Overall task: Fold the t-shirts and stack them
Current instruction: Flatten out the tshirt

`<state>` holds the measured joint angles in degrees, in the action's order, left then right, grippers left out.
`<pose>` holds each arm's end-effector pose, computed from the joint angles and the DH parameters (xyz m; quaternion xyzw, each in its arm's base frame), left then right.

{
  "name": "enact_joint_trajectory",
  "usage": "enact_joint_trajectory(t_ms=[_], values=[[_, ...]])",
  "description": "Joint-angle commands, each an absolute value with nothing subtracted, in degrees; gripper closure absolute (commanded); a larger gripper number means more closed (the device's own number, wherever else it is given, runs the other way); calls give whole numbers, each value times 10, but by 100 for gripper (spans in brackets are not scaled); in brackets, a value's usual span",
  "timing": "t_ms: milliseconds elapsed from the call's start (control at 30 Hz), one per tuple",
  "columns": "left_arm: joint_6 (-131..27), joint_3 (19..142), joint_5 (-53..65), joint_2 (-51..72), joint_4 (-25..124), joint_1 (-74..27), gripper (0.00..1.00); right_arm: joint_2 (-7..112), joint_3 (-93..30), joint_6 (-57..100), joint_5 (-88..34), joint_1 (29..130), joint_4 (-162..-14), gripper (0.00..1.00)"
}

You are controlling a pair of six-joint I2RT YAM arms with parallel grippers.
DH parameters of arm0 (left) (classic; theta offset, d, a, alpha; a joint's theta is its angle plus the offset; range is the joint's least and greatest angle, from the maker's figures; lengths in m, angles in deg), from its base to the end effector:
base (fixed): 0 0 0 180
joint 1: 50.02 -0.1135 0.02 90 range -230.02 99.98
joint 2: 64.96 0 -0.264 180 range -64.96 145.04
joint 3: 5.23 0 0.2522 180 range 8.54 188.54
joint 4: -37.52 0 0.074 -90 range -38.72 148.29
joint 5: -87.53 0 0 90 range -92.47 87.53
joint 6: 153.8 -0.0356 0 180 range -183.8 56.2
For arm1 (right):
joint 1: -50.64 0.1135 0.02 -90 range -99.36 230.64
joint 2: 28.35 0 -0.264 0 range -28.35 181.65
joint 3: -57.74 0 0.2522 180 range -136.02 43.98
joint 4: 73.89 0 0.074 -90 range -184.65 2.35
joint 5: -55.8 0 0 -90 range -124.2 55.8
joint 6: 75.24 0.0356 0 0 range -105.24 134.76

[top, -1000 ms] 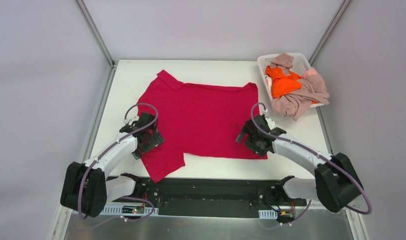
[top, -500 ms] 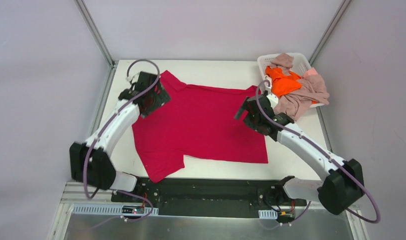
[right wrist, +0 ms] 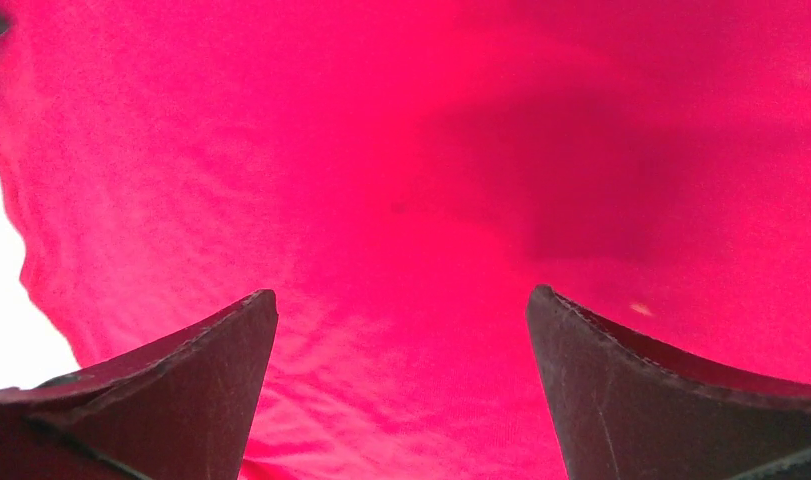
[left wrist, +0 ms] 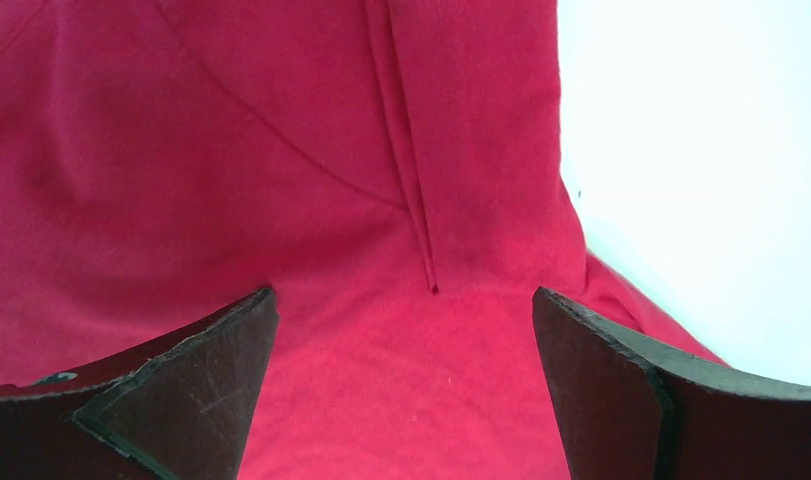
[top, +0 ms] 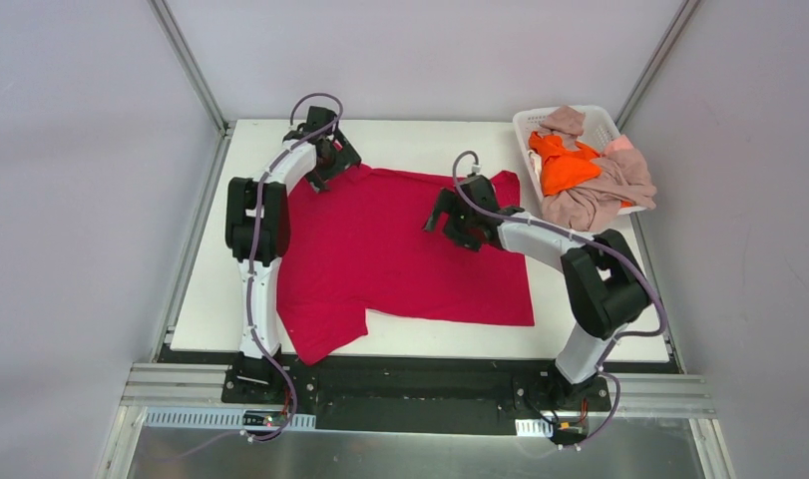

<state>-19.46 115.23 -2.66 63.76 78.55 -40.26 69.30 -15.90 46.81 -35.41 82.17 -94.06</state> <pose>0.4989 -0.0857 0.2002 -0.2792 0.8950 -0.1568 0.3105 0.3108 0.1898 0.1962 0.0083 0.9210 0.1968 0.3360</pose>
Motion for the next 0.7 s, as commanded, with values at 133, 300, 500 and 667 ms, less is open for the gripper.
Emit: enact_joint_trajectory(t_ms=[133,300,500,667], values=[[-162,1175,17,658,698,-402,1,785,-222,399,-276,884,-844,2],[-144,1163,24,667,652,-402,1,816,-216,386,-298,903,-840,2],[-138,1178,27,697,643,-405,1,829,-208,390,-307,906,-841,3],[-131,1171,21,702,630,-406,1,831,-207,388,-302,906,-843,3]])
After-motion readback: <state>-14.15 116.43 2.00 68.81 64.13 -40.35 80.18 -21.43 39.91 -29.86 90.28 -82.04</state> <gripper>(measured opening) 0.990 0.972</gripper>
